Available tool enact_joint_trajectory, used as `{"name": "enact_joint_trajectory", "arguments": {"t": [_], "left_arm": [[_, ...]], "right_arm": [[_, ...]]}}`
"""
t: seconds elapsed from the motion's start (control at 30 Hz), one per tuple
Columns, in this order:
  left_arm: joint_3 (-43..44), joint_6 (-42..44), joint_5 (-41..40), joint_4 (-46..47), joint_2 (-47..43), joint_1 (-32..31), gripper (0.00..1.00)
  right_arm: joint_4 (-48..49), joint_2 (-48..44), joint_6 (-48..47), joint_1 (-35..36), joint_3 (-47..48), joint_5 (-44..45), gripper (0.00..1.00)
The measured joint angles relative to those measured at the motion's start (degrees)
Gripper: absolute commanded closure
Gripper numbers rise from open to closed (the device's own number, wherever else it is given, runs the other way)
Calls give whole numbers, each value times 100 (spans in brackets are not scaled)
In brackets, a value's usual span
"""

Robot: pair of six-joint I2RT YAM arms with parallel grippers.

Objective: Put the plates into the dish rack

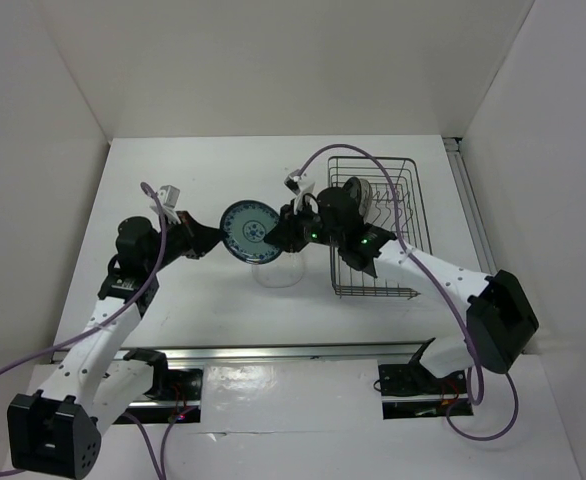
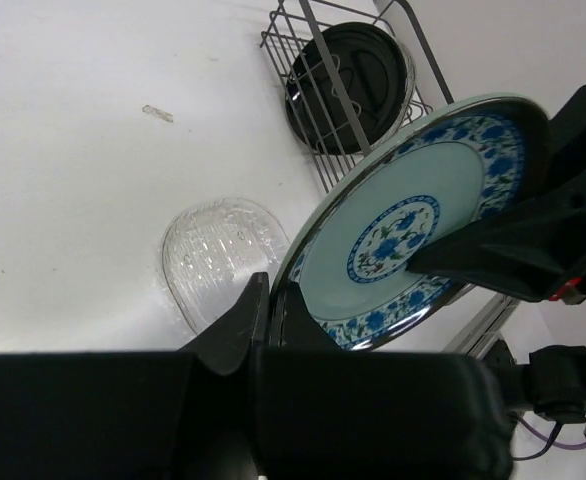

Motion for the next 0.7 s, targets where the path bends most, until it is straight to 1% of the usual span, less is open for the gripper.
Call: {"name": "enact_joint_trajectory", "arguments": {"t": [0.03,0.1,0.17,0.2,0.23,0.27,0.3,0.33,0.37,0.47,0.53,0.57,0.63,0.7], "left_arm": [[-28,39,-17,26,22,9,100],[-48,59,-17,83,39,13,100],[-48,68,-20,101,48,17,100],[-48,70,-20,105,68,17,96],[-48,70,-17,111,90,17,84],[-48,68,-28,118,125,17,69],[-46,52,-46,116,157,17,59],[-44,-2,-85,79,177,13,34],[-44,-33,-116,13,184,4,0],[-33,-142,-282,-190,146,-20,0],[-33,-151,-439,-317,81,-20,0],[-33,-151,-525,-374,46,-20,0],[-11,-164,-680,-516,24,-22,0],[33,-184,-872,-697,63,-22,0]], "right_arm": [[-9,2,37,9,61,9,84],[-28,2,76,26,105,63,84],[-26,9,105,33,105,79,88],[-26,9,111,39,105,98,89],[-33,9,127,44,107,122,89],[-48,9,133,48,107,166,91],[-72,9,142,57,111,208,91],[-118,9,116,87,136,343,91],[-166,9,96,111,157,590,91],[-546,-125,101,39,234,1451,91],[-955,-374,101,-199,264,2175,91],[-1123,-498,94,-365,304,2524,95],[-1445,-739,50,-817,461,3268,95],[-1639,-890,-26,-1373,640,3733,95]]}}
